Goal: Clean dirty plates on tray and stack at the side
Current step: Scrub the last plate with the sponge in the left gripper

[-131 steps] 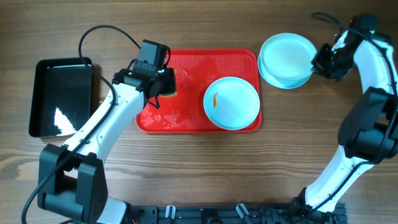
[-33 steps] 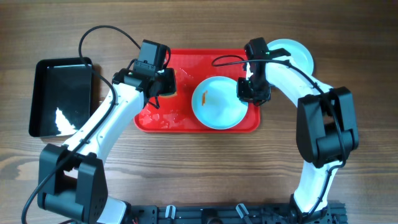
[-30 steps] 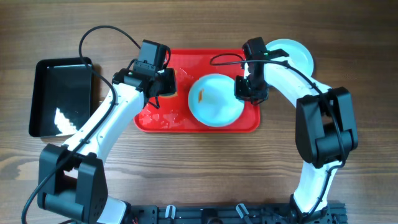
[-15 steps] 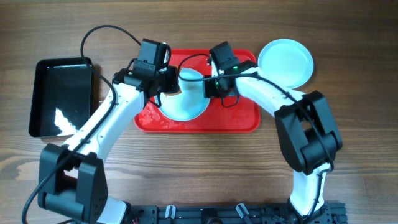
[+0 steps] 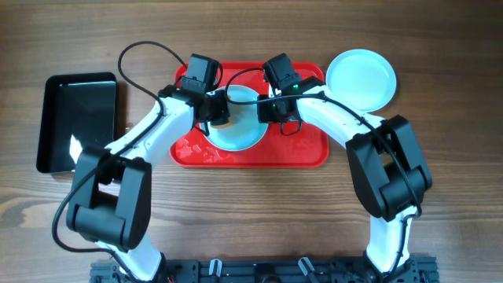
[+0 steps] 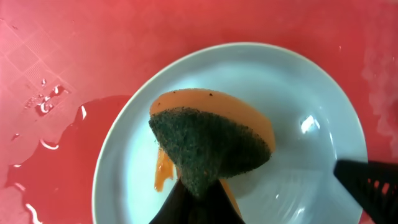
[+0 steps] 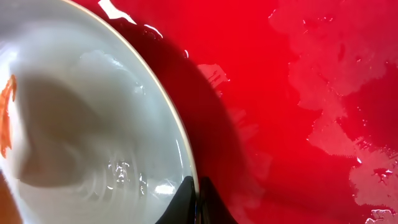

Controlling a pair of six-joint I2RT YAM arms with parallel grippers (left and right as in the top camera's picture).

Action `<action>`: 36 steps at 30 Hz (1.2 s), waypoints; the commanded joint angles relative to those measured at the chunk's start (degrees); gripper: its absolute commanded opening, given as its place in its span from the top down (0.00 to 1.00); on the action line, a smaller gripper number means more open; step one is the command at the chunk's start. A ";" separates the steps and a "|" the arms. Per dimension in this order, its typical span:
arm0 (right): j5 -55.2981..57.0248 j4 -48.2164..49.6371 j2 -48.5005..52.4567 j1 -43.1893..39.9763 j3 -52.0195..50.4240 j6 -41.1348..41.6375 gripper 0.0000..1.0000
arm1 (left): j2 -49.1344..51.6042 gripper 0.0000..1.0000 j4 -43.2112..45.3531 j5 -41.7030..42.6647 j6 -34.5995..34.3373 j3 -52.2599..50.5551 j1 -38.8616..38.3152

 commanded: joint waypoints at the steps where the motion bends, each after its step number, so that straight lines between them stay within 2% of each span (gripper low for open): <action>1: -0.20 0.09 1.03 -0.17 -0.72 1.44 0.96 | 1.29 0.96 2.40 2.93 -3.04 0.42 -0.09; 19: -0.20 -0.31 1.03 -0.17 -0.72 2.69 0.96 | 6.67 0.96 6.88 8.02 -2.54 0.42 -1.33; 21: -0.17 -0.52 1.03 -0.17 -0.72 2.64 0.96 | 6.91 0.96 5.88 3.19 -2.34 0.42 -1.31; 24: 0.35 -1.38 1.03 -0.17 -0.72 2.45 0.96 | 6.91 0.96 2.58 -12.59 0.85 0.42 -1.27; 28: 1.60 -1.88 1.03 -0.20 -0.72 2.47 0.96 | 6.88 0.96 0.22 -27.76 6.51 0.42 -0.68; 31: 1.62 -2.05 1.03 -0.22 -0.72 2.47 0.96 | 6.56 0.96 0.20 -37.79 6.69 0.44 -0.46; 36: 3.78 -3.43 1.03 -0.24 -0.72 2.51 0.96 | 2.08 0.96 0.63 -39.23 4.48 0.61 -0.50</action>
